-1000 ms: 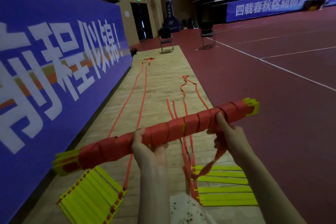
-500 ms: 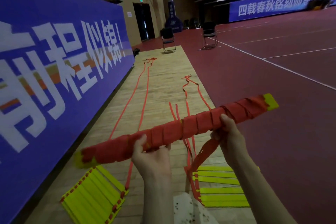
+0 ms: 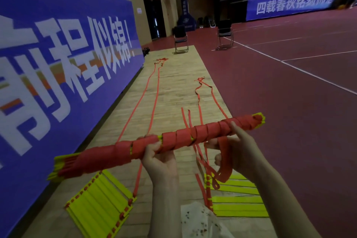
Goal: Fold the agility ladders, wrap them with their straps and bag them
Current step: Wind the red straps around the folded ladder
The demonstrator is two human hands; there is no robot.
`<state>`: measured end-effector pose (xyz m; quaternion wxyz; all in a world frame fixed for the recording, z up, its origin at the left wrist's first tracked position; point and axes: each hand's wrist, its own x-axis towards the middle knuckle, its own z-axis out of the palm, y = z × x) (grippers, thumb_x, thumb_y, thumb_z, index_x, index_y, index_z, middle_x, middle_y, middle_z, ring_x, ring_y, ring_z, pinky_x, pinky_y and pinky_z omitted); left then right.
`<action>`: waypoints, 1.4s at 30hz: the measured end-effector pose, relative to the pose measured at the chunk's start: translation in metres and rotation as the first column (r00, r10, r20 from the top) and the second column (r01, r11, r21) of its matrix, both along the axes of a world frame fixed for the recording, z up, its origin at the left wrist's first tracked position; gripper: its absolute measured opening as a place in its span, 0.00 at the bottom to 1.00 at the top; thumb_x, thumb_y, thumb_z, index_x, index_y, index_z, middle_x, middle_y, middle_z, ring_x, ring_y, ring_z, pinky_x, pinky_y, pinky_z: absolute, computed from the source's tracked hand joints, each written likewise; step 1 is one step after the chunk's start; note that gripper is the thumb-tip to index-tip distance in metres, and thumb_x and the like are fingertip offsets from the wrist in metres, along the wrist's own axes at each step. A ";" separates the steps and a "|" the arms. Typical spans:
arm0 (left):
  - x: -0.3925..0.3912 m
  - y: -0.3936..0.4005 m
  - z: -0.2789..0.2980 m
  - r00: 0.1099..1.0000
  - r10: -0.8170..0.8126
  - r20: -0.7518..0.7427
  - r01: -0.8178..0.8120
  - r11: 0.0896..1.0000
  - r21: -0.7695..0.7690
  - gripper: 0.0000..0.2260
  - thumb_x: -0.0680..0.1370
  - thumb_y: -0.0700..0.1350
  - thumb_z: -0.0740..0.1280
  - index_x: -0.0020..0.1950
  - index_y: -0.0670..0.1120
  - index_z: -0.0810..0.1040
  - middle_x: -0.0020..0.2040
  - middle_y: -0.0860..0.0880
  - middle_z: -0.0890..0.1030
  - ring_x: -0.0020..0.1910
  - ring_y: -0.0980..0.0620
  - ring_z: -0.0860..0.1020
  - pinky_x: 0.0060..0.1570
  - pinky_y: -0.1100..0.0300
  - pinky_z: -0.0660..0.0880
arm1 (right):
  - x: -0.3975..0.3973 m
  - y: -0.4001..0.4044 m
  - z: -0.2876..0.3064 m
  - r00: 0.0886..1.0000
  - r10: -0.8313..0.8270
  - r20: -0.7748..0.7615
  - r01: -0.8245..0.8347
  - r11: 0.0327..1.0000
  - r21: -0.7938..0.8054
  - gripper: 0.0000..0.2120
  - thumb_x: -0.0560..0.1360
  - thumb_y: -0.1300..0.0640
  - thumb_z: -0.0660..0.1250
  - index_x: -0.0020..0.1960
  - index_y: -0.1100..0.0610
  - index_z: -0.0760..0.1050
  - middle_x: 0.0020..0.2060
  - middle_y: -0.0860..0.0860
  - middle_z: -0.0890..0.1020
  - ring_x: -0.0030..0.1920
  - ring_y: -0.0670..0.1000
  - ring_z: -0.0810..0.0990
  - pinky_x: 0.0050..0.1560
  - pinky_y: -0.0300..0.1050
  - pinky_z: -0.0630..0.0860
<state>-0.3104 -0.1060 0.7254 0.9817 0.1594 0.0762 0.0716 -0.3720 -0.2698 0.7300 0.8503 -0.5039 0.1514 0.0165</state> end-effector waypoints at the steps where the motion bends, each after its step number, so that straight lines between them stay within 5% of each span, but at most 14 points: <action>1: 0.001 0.001 -0.001 0.999 0.003 0.047 -0.002 1.000 -0.019 0.11 0.56 0.37 0.69 0.34 0.50 0.81 0.37 0.52 0.79 0.40 0.52 0.77 0.56 0.48 0.67 | 0.001 -0.001 0.002 1.000 -0.006 -0.007 0.006 1.000 0.012 0.34 0.76 0.36 0.55 0.44 0.68 0.79 0.39 0.60 0.84 0.23 0.52 0.73 0.30 0.42 0.70; 4: 0.006 0.006 -0.013 0.966 0.015 0.257 0.002 0.998 -0.067 0.30 0.40 0.40 0.76 0.41 0.51 0.81 0.42 0.52 0.79 0.44 0.53 0.78 0.57 0.50 0.72 | 0.008 -0.004 0.008 0.996 -0.062 -0.061 0.059 0.998 -0.038 0.32 0.75 0.34 0.58 0.42 0.64 0.79 0.40 0.61 0.84 0.18 0.47 0.68 0.28 0.40 0.63; 7: 0.007 0.010 -0.011 0.816 -0.080 0.572 0.134 0.990 -0.052 0.28 0.48 0.35 0.74 0.47 0.45 0.79 0.44 0.49 0.80 0.46 0.51 0.81 0.52 0.55 0.77 | 0.014 -0.001 0.012 0.982 -0.161 -0.100 0.159 0.987 -0.028 0.25 0.74 0.35 0.62 0.42 0.58 0.75 0.32 0.56 0.78 0.15 0.44 0.61 0.21 0.34 0.60; 9: 0.006 0.015 -0.003 0.700 -0.113 0.705 0.143 0.990 0.017 0.28 0.61 0.28 0.65 0.61 0.38 0.75 0.58 0.40 0.79 0.61 0.42 0.76 0.65 0.48 0.69 | 0.019 0.001 0.009 0.961 -0.266 -0.074 0.267 0.964 0.000 0.19 0.74 0.41 0.66 0.45 0.58 0.74 0.30 0.56 0.76 0.15 0.44 0.58 0.19 0.34 0.59; 11: 0.003 0.016 0.002 0.753 -0.135 0.644 0.146 0.989 0.037 0.36 0.63 0.26 0.59 0.72 0.38 0.66 0.69 0.38 0.71 0.70 0.38 0.68 0.69 0.41 0.62 | 0.020 0.004 0.003 0.930 -0.368 0.006 0.368 0.929 0.043 0.16 0.74 0.45 0.67 0.44 0.59 0.73 0.28 0.56 0.74 0.16 0.44 0.58 0.19 0.36 0.59; 13: -0.004 0.014 0.016 0.851 -0.279 0.444 0.325 0.945 -0.029 0.40 0.57 0.32 0.68 0.70 0.45 0.71 0.63 0.42 0.78 0.64 0.40 0.75 0.65 0.40 0.68 | 0.019 0.009 -0.002 0.882 -0.457 0.114 0.450 0.889 0.082 0.17 0.73 0.46 0.69 0.39 0.59 0.70 0.24 0.54 0.70 0.16 0.45 0.59 0.19 0.36 0.59; 16: -0.024 0.004 0.033 0.957 -0.288 0.025 0.287 0.958 0.006 0.10 0.66 0.40 0.67 0.46 0.48 0.77 0.44 0.48 0.82 0.51 0.44 0.78 0.59 0.44 0.67 | 0.015 0.009 -0.010 0.804 -0.499 0.323 0.527 0.850 0.001 0.20 0.65 0.41 0.71 0.27 0.53 0.70 0.17 0.49 0.65 0.17 0.47 0.62 0.21 0.39 0.60; 20: -0.024 -0.001 0.023 0.940 -0.229 -0.253 0.257 0.963 0.084 0.23 0.75 0.31 0.66 0.64 0.51 0.70 0.59 0.46 0.73 0.52 0.52 0.74 0.32 0.71 0.75 | 0.004 -0.001 -0.013 0.815 -0.237 0.529 0.446 0.840 -0.310 0.23 0.67 0.41 0.69 0.24 0.57 0.71 0.17 0.54 0.69 0.17 0.49 0.66 0.21 0.37 0.61; 24: -0.010 -0.001 0.013 0.950 -0.215 -0.228 0.228 0.973 0.034 0.06 0.76 0.41 0.63 0.40 0.49 0.70 0.37 0.47 0.79 0.36 0.51 0.77 0.45 0.52 0.75 | -0.002 -0.001 0.000 0.884 -0.271 0.381 0.426 0.804 -0.415 0.27 0.64 0.37 0.71 0.29 0.61 0.71 0.20 0.57 0.70 0.19 0.49 0.68 0.24 0.40 0.65; 28: -0.001 -0.003 0.018 0.977 -0.148 -0.151 0.155 0.987 0.036 0.04 0.66 0.40 0.66 0.35 0.48 0.77 0.32 0.52 0.77 0.32 0.53 0.77 0.48 0.54 0.74 | -0.007 0.011 -0.008 0.946 -0.297 0.134 0.325 0.870 -0.370 0.37 0.65 0.31 0.69 0.40 0.70 0.79 0.28 0.60 0.79 0.21 0.51 0.71 0.25 0.41 0.68; 33: -0.023 -0.008 0.010 0.939 -0.130 0.319 0.146 0.989 -0.027 0.38 0.45 0.39 0.80 0.54 0.52 0.78 0.45 0.52 0.82 0.42 0.54 0.81 0.45 0.59 0.79 | 0.003 0.017 -0.002 0.960 -0.266 0.089 0.268 0.963 -0.010 0.22 0.63 0.37 0.71 0.41 0.55 0.75 0.29 0.52 0.77 0.21 0.47 0.66 0.28 0.41 0.62; 35: -0.029 -0.006 0.020 0.960 -0.166 0.227 0.175 0.984 -0.021 0.34 0.45 0.40 0.81 0.50 0.53 0.81 0.47 0.50 0.84 0.44 0.51 0.82 0.51 0.53 0.79 | 0.008 0.016 -0.004 0.917 -0.319 0.241 0.312 0.948 0.070 0.21 0.60 0.41 0.74 0.40 0.55 0.72 0.26 0.50 0.70 0.21 0.46 0.66 0.27 0.42 0.64; 38: -0.036 -0.006 0.040 0.971 -0.236 -0.022 0.237 0.971 0.041 0.04 0.66 0.43 0.73 0.37 0.50 0.79 0.38 0.50 0.80 0.43 0.51 0.79 0.60 0.44 0.71 | 0.008 0.012 -0.005 0.817 -0.300 0.492 0.356 0.934 -0.021 0.26 0.59 0.35 0.75 0.43 0.55 0.76 0.30 0.48 0.76 0.29 0.45 0.75 0.30 0.39 0.71; 42: -0.011 -0.005 0.033 0.987 -0.127 -0.101 0.126 0.992 -0.013 0.14 0.75 0.30 0.57 0.50 0.45 0.77 0.38 0.51 0.75 0.33 0.58 0.78 0.62 0.54 0.70 | 0.000 0.008 0.005 0.844 -0.279 0.458 0.432 0.860 -0.273 0.26 0.64 0.34 0.70 0.39 0.58 0.78 0.25 0.52 0.76 0.26 0.52 0.75 0.28 0.44 0.72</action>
